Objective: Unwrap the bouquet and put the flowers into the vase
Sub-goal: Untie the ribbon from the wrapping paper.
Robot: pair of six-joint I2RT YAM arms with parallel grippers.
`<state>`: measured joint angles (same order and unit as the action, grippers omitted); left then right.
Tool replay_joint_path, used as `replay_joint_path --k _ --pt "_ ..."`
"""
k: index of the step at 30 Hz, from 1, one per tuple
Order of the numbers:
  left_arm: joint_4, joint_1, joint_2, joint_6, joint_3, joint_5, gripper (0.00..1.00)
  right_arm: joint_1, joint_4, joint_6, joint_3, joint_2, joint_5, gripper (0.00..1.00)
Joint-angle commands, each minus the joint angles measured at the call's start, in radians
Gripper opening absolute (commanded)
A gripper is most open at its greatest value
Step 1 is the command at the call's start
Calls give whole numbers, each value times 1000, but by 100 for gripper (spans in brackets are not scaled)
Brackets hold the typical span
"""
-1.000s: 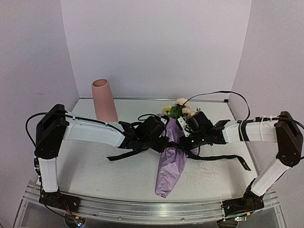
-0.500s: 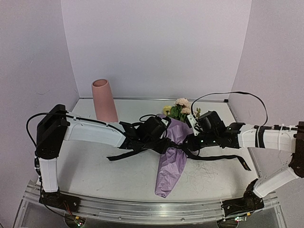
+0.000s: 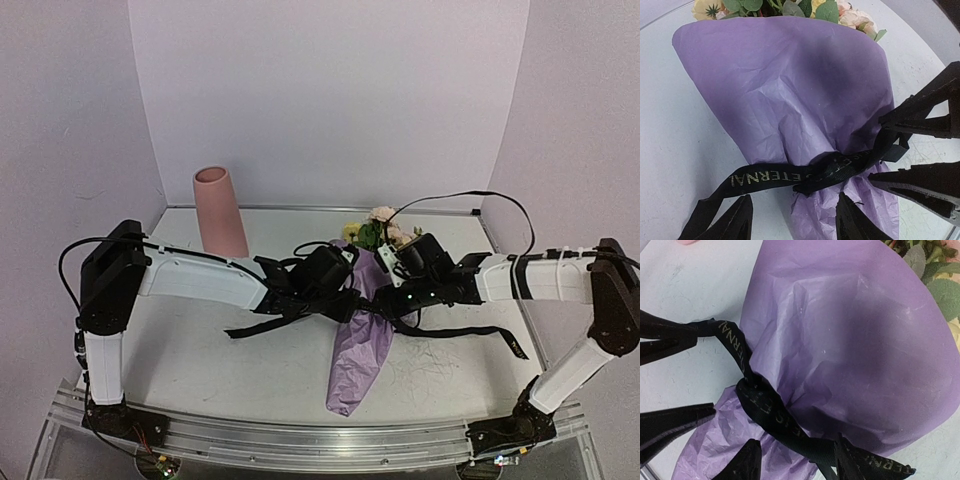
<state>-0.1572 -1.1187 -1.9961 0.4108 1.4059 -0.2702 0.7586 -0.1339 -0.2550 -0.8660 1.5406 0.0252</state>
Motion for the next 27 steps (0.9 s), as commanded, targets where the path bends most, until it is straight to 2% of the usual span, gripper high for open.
replay_joint_path --k 1,5,9,13,18,24,27 --pt "13 -4 7 39 22 -53 57 8 10 21 -66 41 4 51" --pt "13 -4 17 46 6 -61 57 9 7 22 -72 86 4 49" --pt "13 -3 19 39 0 -51 57 16 5 16 -65 113 10 37" --pt "13 -4 20 18 -2 -39 57 19 -9 2 -25 61 13 23" --pt "13 -4 22 -17 5 -16 57 19 -9 -16 22 -33 14 15" --pt "13 -4 1 -65 44 -5 57 19 0 -34 66 -123 11 0" --pt "11 -4 -15 -106 74 22 57 19 10 -38 74 -155 9 0"
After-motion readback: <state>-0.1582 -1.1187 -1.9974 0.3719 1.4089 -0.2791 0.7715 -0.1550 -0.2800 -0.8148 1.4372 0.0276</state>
